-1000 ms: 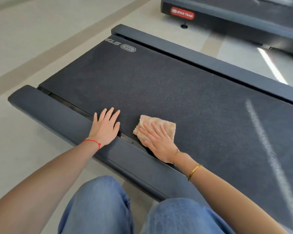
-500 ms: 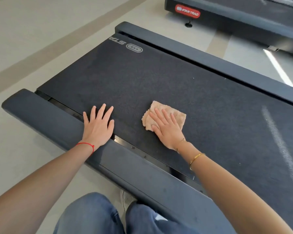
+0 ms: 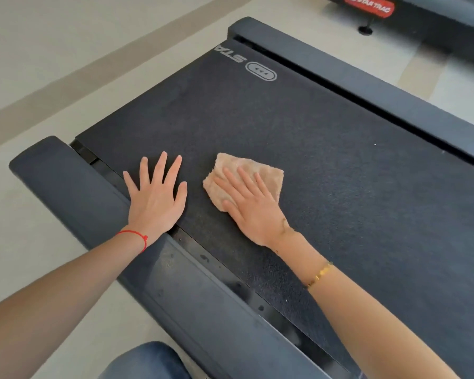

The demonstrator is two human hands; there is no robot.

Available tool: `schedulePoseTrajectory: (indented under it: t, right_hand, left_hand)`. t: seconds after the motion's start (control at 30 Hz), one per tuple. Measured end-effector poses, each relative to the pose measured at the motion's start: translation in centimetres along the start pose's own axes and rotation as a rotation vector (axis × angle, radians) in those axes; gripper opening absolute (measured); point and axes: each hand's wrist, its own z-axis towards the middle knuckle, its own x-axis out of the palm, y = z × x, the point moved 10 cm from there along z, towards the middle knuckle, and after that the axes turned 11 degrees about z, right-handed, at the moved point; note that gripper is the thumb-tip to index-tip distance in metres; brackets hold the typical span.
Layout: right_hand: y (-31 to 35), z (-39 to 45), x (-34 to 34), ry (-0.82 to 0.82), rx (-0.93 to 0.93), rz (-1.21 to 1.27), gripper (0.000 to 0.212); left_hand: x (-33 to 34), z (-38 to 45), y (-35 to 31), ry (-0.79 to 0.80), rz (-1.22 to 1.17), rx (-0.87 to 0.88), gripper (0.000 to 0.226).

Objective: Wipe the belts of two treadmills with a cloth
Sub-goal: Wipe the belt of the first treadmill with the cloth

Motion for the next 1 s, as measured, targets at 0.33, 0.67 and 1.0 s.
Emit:
schedulePoseTrajectory:
  t: [0.33, 0.67, 1.0]
  right_hand:
    - [-13.0, 7.8, -6.5, -0.138, 0.377, 0.010, 0.053]
    - [-0.2, 16.9, -1.1, 0.037, -0.020, -0.051, 0.052]
    - [-10.8, 21.3, -6.6, -0.086, 0.327, -0.022, 0.054]
  left_hand:
    - [0.6, 0.1, -0.3, 0.019, 0.051, 0.005, 0.061]
    - [1.2, 0.5, -0.3, 0.042, 0.103, 0.015, 0.063]
    - [1.3, 0.5, -0.4, 0.035, 0.084, 0.011, 0.063]
